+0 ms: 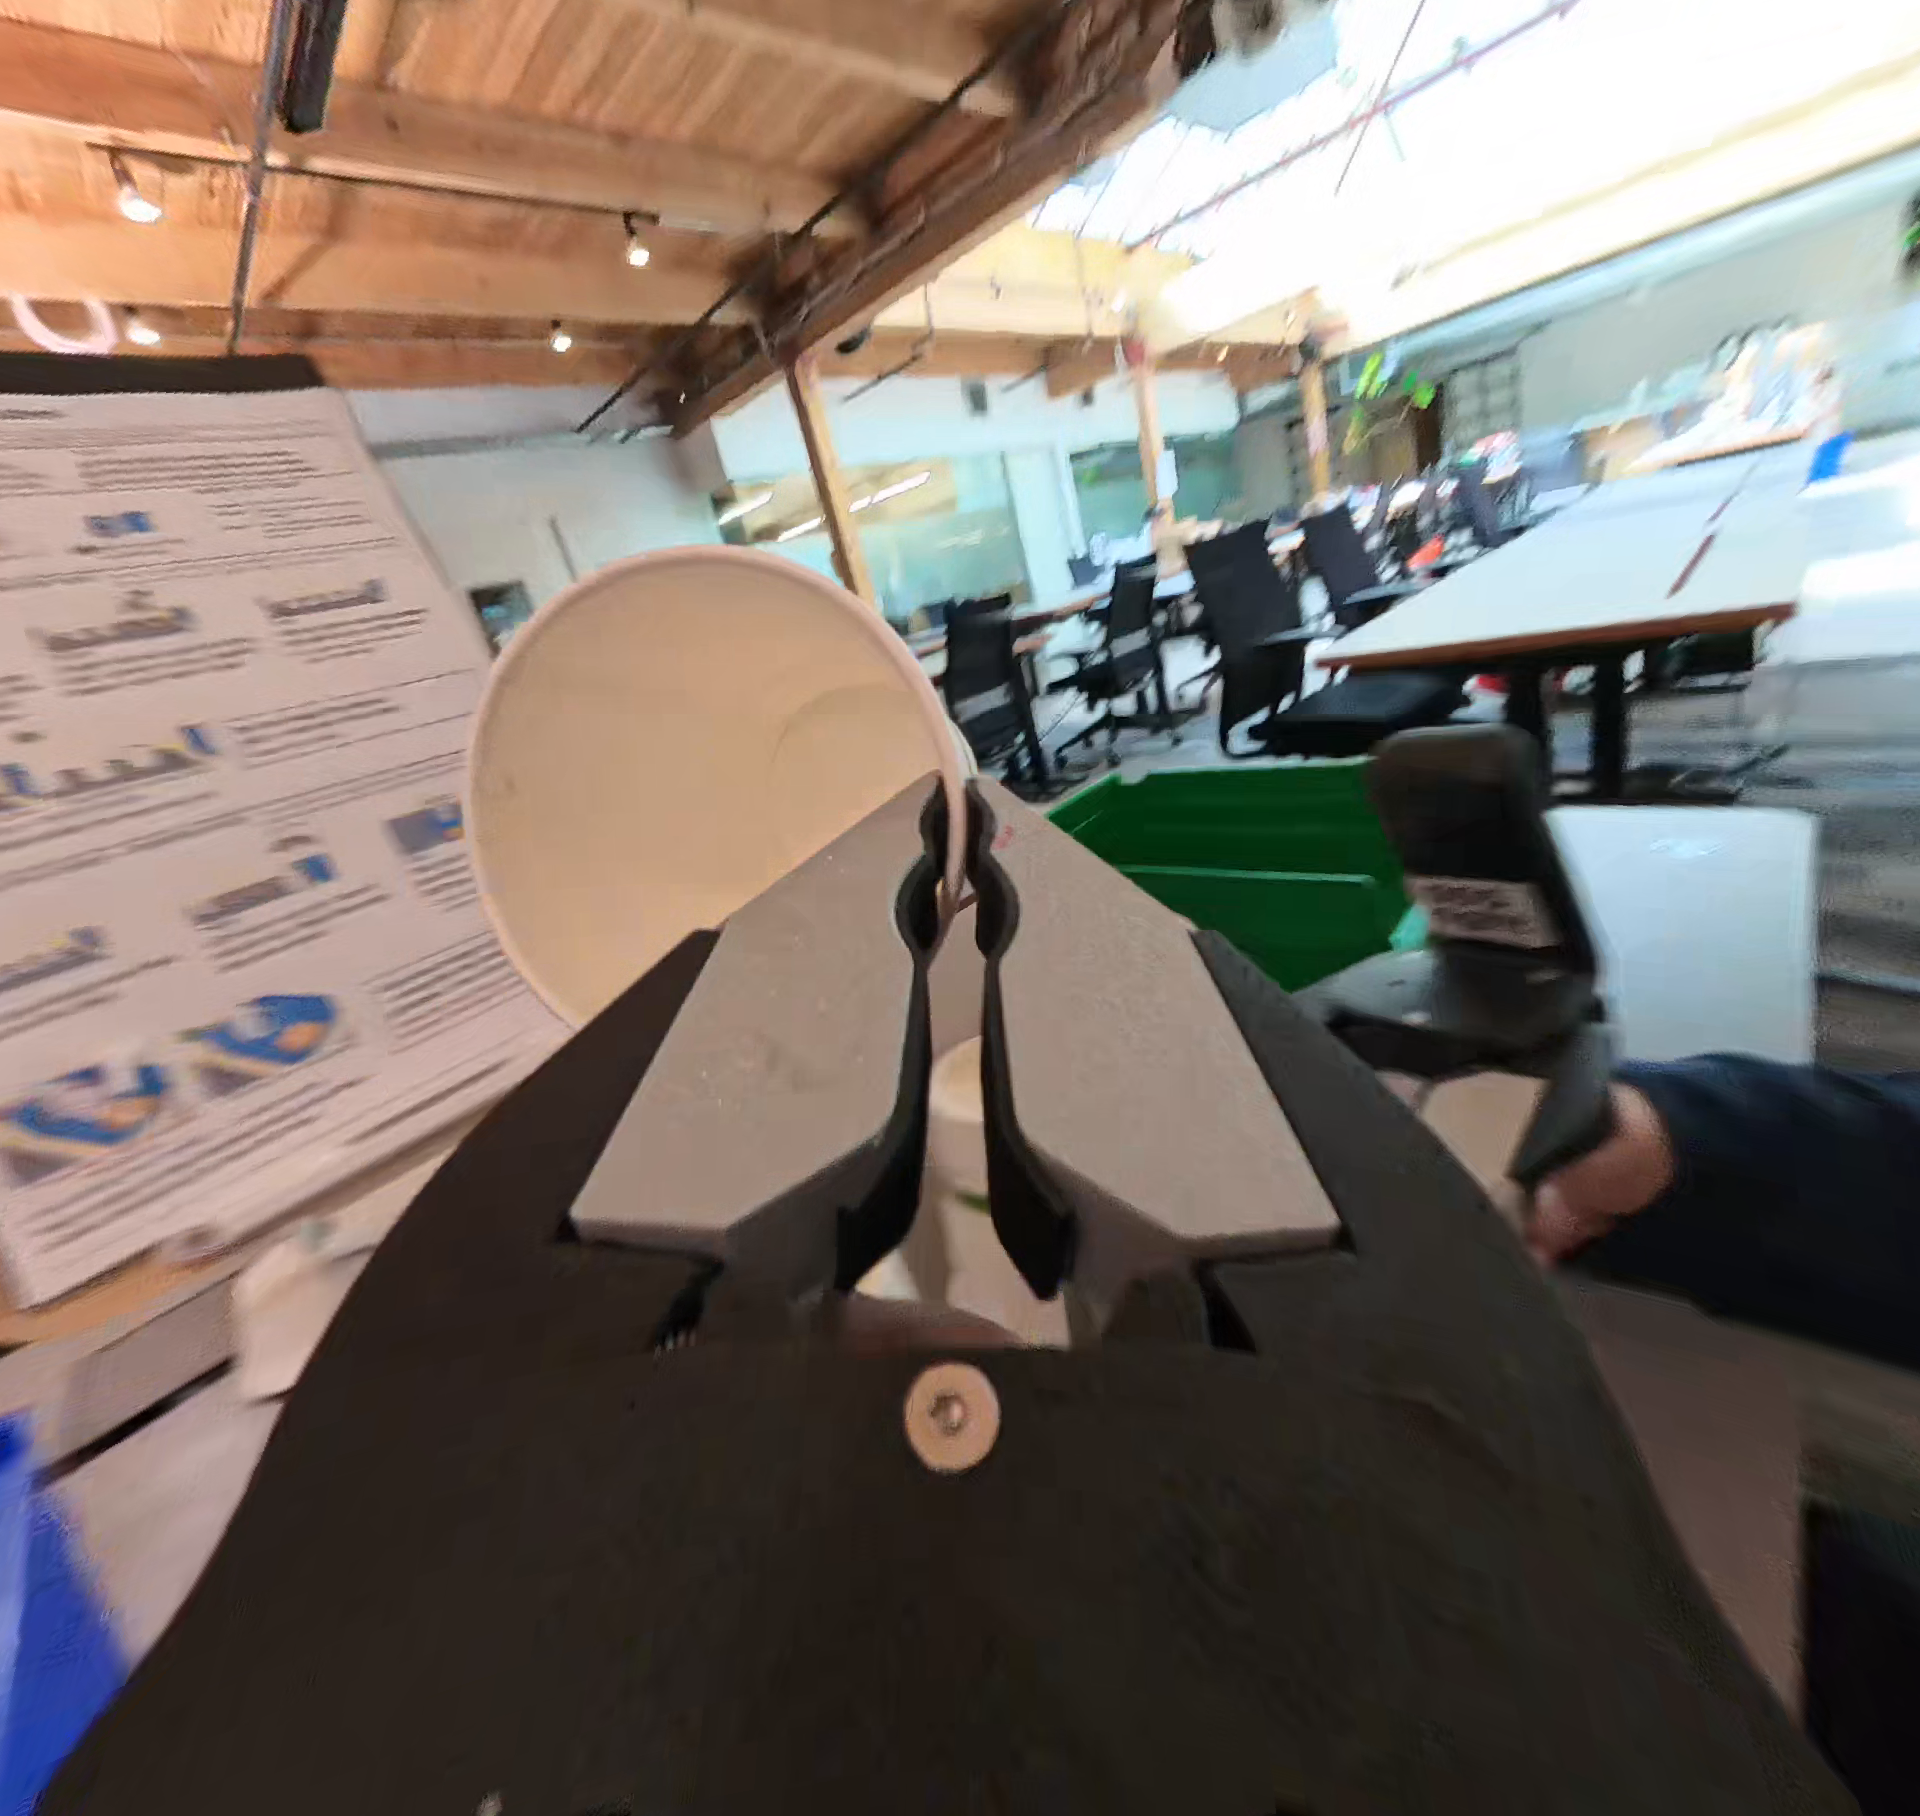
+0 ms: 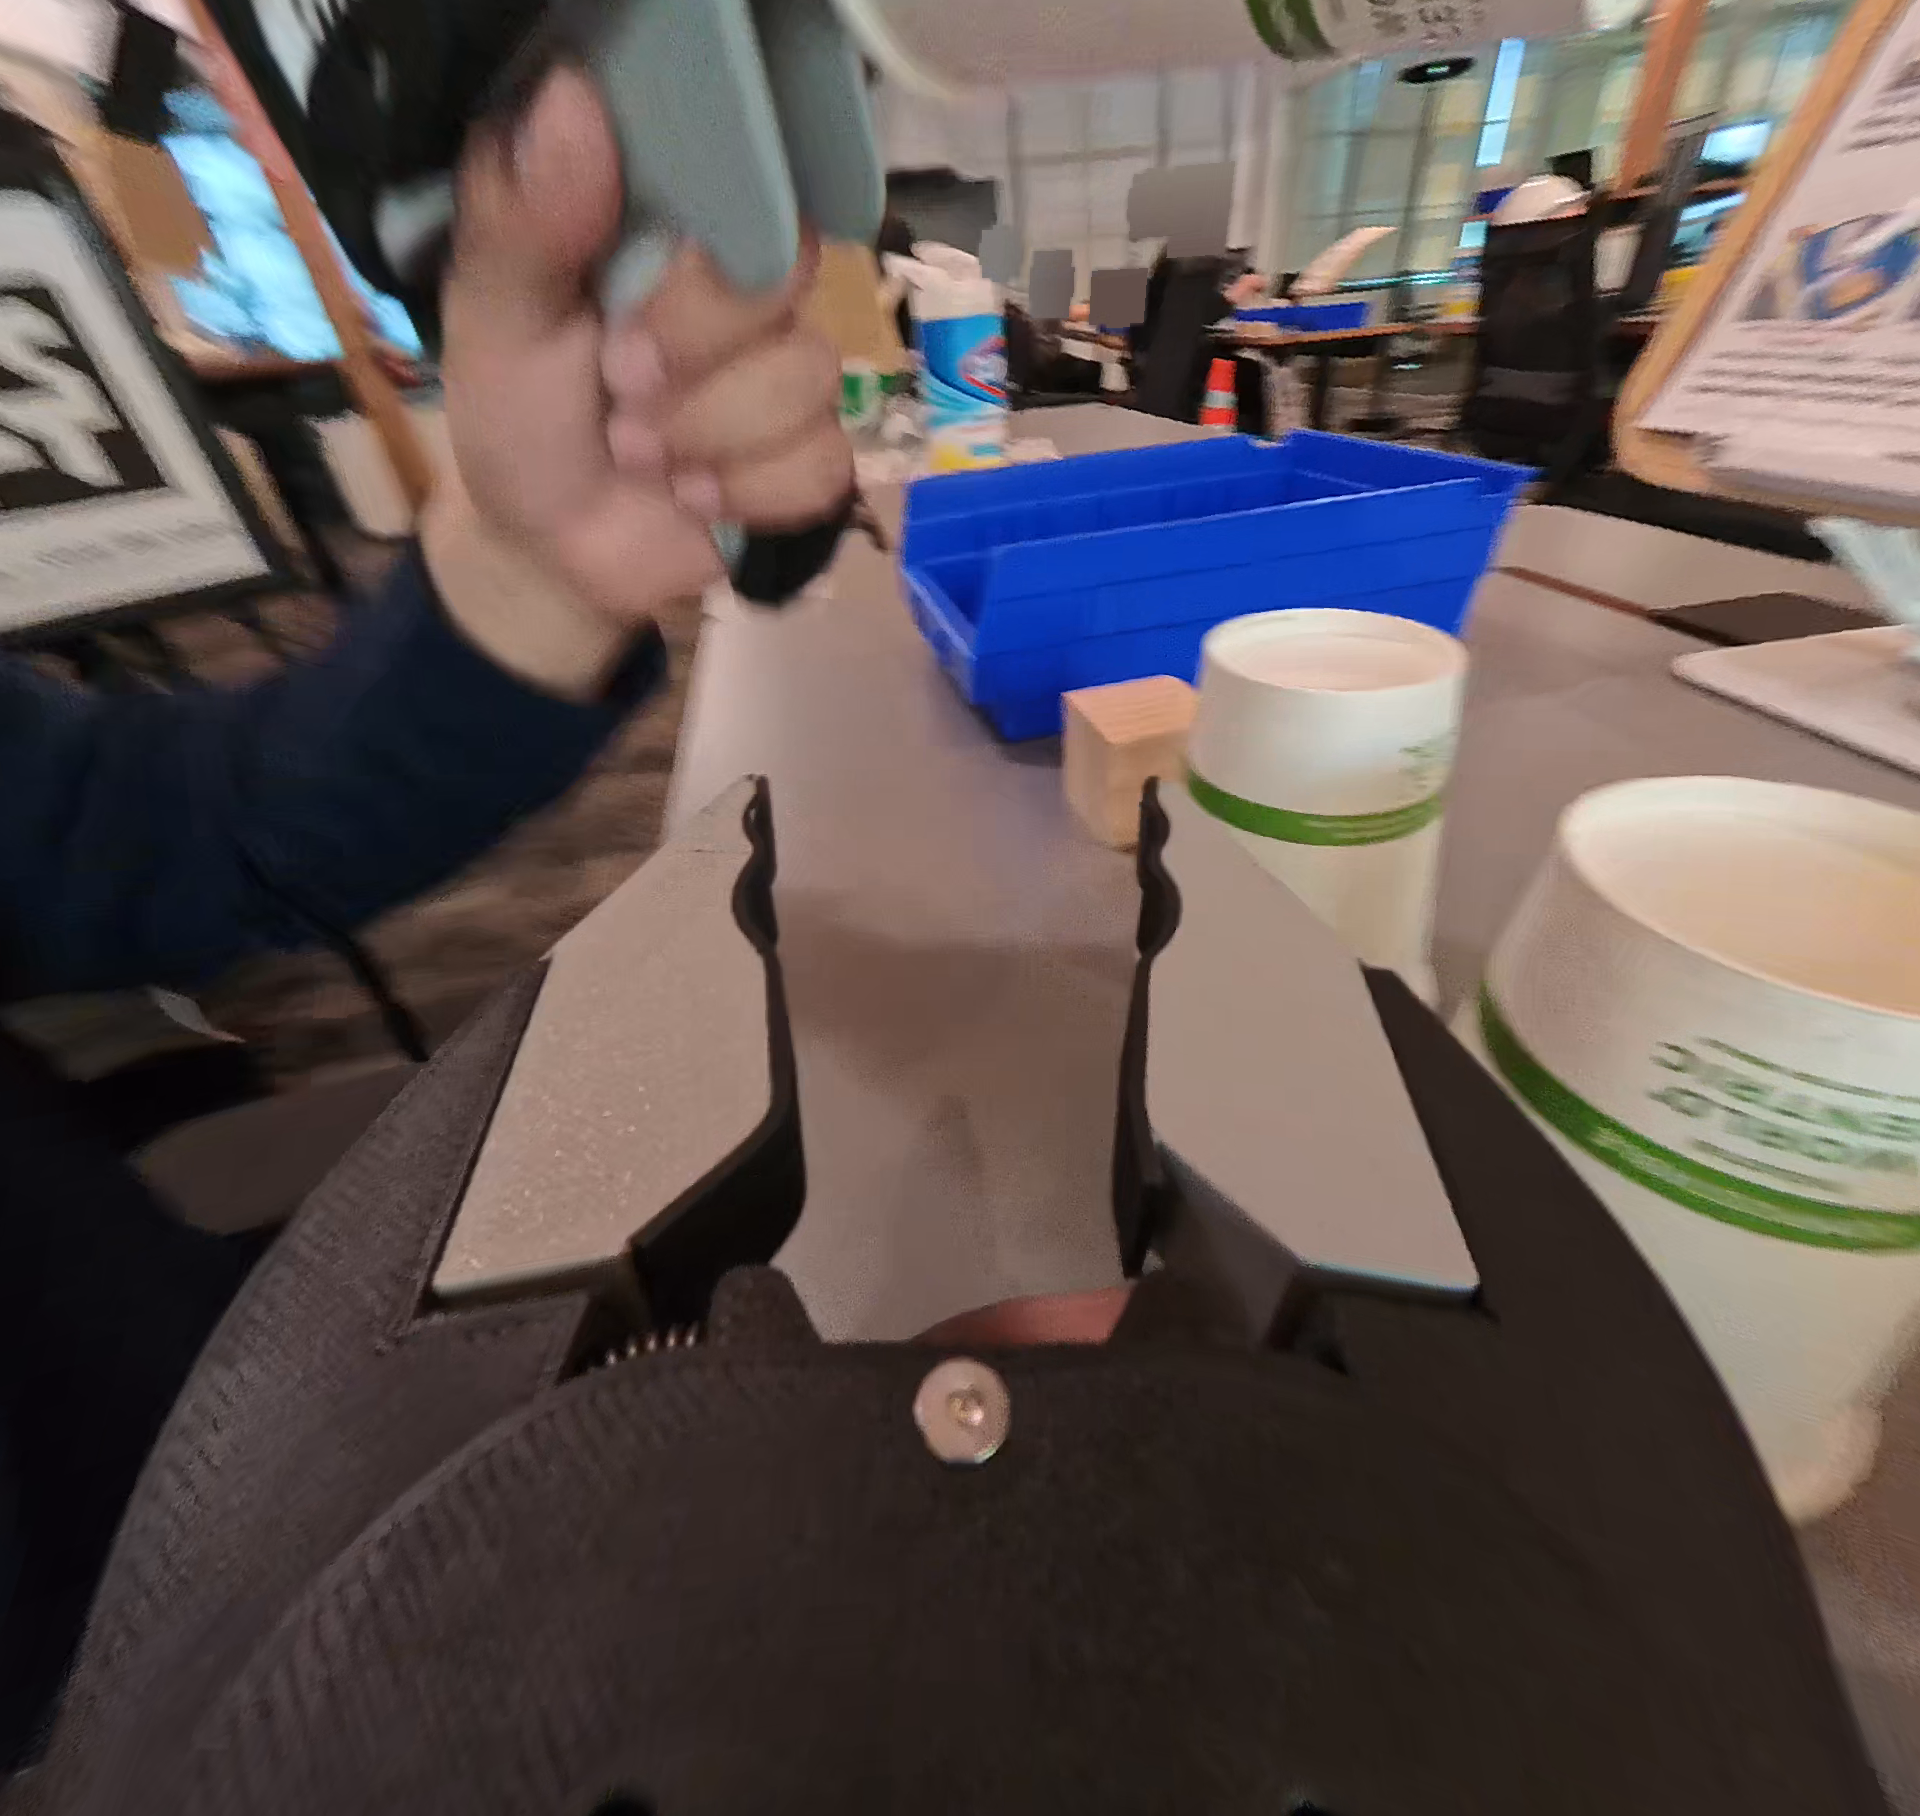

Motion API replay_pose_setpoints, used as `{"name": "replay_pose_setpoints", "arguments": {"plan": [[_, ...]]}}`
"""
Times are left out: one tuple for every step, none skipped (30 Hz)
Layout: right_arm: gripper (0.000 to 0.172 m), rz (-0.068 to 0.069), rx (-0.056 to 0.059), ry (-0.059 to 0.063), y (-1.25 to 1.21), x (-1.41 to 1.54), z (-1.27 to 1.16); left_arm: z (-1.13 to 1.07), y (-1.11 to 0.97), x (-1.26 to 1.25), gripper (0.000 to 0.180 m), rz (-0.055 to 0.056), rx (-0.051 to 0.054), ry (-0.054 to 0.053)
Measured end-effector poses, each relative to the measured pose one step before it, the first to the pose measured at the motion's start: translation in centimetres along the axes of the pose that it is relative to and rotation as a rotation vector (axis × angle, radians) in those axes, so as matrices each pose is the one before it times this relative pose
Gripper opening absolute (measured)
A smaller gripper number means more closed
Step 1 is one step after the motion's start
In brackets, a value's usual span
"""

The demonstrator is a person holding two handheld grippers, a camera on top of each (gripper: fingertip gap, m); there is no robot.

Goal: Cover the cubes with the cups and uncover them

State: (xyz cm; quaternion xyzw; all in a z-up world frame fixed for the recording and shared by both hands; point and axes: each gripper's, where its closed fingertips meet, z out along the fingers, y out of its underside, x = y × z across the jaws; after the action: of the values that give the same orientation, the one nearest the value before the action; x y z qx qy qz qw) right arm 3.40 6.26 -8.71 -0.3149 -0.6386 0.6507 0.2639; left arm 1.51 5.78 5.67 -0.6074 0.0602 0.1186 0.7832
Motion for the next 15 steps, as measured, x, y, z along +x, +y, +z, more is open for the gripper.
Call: {"name": "replay_pose_setpoints", "arguments": {"plan": [[0.073, 0.0541, 0.0279, -0.0662, -0.509, -0.828, -0.116, 0.339, 0.264, 2.116, 0.0, -0.0208, 0.0407, 0.0158], [0.076, 0.0558, 0.0419, -0.0705, -0.805, -0.866, -0.248, 0.271, 0.334, 1.471, 0.0, -0.0064, 0.0412, -0.009], [0.076, 0.0501, 0.0546, -0.0565, -1.007, -0.628, -0.381, 0.22, 0.51, 1.009, 0.0, -0.0139, 0.0311, -0.0222], [0.076, 0.0404, 0.0586, -0.0318, -1.078, -0.238, -0.494, 0.189, 0.761, 1.055, 0.0, -0.0271, 0.0132, -0.0007], [0.076, 0.0324, 0.0574, -0.0129, -1.117, 0.053, -0.552, 0.129, 0.818, 1.135, 0.0, -0.0268, 0.0099, 0.0188], [0.074, 0.0287, 0.057, -0.0058, -1.15, 0.153, -0.566, 0.082, 0.831, 1.099, 0.0, -0.0082, 0.0124, 0.0264], [0.068, 0.0278, 0.0455, 0.0054, -0.97, 0.268, -0.551, 0.121, 1.123, 0.91, 0.0, 0.0062, -0.0111, 0.0267], [0.063, 0.0033, 0.0103, 0.0148, -0.383, 0.441, -0.398, 0.029, 0.528, 0.423, 0.0, -0.0019, 0.0113, 0.0099], [0.065, -0.0084, -0.0157, 0.015, 0.112, 0.366, -0.169, -0.069, 0.313, -0.047, 0.0, -0.019, 0.0034, 0.0013], [0.065, 0.0005, -0.0119, 0.0116, 0.18, 0.2, -0.007, -0.086, 0.187, -0.087, 0.0, -0.0326, -0.0049, 0.0207], [0.066, 0.0033, -0.0014, 0.0089, 0.124, 0.097, 0.117, -0.165, -0.004, -0.068, 0.0, -0.0388, -0.0021, 0.0314], [0.066, 0.0046, 0.001, 0.0081, 0.088, 0.078, 0.194, -0.223, -0.08, -0.223, 0.0, -0.0358, 0.0011, 0.0203], [0.071, 0.006, -0.0007, -0.0062, 0.05, -0.089, 0.155, -0.334, -0.213, -0.548, 0.0, -0.0223, 0.0113, -0.0054], [0.079, 0.0119, 0.0007, -0.0185, -0.025, -0.22, 0.104, -0.383, -0.202, -0.374, 0.0, -0.0215, 0.0099, 0.0035], [0.081, 0.02, 0.0051, -0.0191, -0.108, -0.198, 0.023, -0.339, 0.031, -0.074, 0.0, -0.0205, -0.0008, 0.0176]]}}
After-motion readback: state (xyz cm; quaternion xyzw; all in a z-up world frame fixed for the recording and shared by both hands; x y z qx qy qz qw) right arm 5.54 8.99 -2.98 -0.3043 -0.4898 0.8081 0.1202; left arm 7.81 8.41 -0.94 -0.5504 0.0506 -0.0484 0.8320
